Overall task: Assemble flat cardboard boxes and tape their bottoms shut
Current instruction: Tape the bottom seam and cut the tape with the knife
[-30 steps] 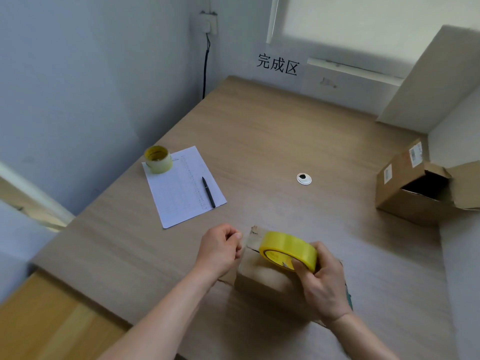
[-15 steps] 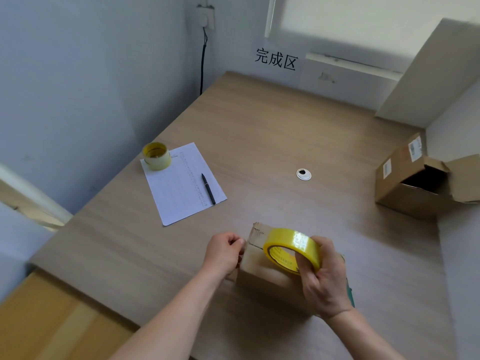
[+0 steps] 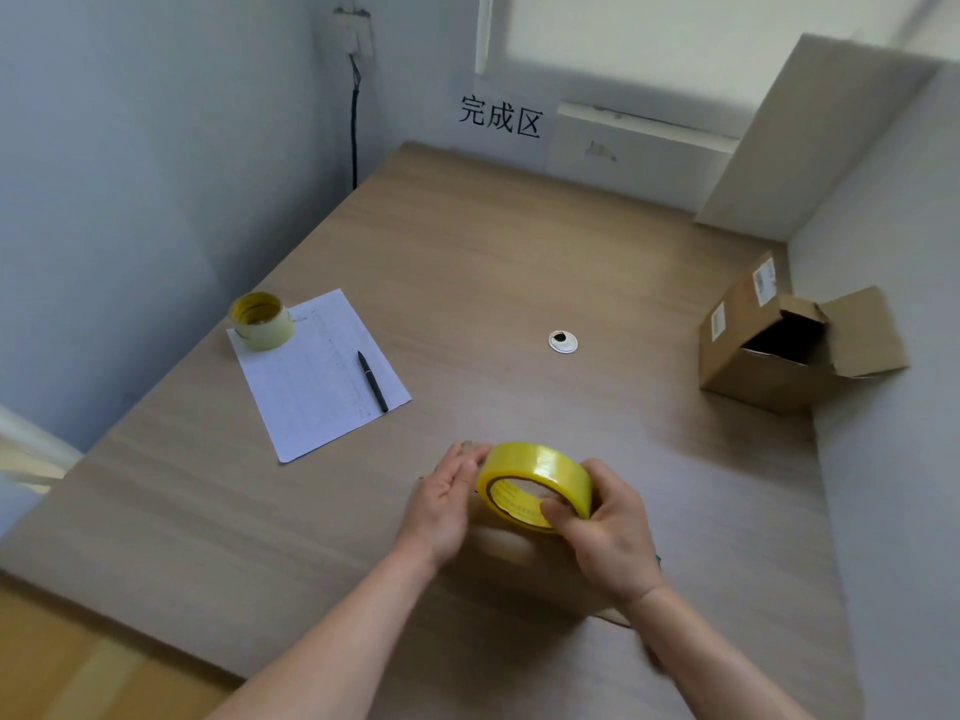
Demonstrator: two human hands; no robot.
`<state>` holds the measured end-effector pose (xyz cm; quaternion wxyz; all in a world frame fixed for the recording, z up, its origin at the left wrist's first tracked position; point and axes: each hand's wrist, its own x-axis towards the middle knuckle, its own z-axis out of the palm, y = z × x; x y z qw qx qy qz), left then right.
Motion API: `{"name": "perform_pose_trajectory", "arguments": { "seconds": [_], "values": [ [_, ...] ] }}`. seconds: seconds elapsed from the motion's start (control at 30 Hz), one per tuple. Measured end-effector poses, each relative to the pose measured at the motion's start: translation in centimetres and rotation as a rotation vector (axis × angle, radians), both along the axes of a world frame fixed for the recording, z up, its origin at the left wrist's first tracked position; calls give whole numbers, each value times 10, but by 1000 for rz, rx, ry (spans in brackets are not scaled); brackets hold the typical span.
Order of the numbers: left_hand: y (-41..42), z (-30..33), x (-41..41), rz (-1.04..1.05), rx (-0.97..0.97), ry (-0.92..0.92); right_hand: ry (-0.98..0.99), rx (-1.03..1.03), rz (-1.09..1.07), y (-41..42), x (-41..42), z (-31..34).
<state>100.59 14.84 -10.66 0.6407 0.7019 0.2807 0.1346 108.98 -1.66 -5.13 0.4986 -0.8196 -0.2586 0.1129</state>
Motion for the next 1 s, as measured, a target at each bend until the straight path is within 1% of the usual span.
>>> {"name": "perform_pose_trajectory", "arguments": {
  "seconds": [0.1,0.13,0.17,0.2,0.23,0.27,0.37,0.4,0.43,0.47,0.57,0.67,0.73,0.83,1.0],
  "values": [
    [2,1,-1,14,-28,-30,429,192,75,-19,16,18],
    [1,2,0,11,-27,-31,523,244,100,-29,21,25],
    [-1,3,0,7,-17,-25,566,263,114,-41,27,33],
    [-2,3,-1,0,-6,-21,557,245,117,-51,32,40],
    [-2,3,-1,-9,-4,-18,483,169,116,-60,38,47],
    [-2,4,-2,-12,-3,-17,356,52,115,-67,43,53],
    [-3,3,-1,-14,17,-13,-90,-384,125,-81,48,62],
    [-4,3,-1,-19,26,-15,-184,-505,103,-84,46,63],
    [-4,3,-2,-20,36,-11,-228,-583,76,-86,44,63],
    [-4,3,-2,-17,41,-4,-240,-616,52,-88,42,61],
    [-4,5,-2,-14,49,9,-264,-626,-2,-90,41,54],
    [-5,7,-2,-23,53,3,-348,-711,-17,-90,41,47],
    [-5,8,-3,-18,62,-4,-360,-758,-23,-93,44,40],
    [-5,7,-2,-12,62,-8,-307,-823,-2,-97,46,24],
    [-7,8,-2,-13,69,-3,-200,-827,42,-99,46,-2]
  ]
}}
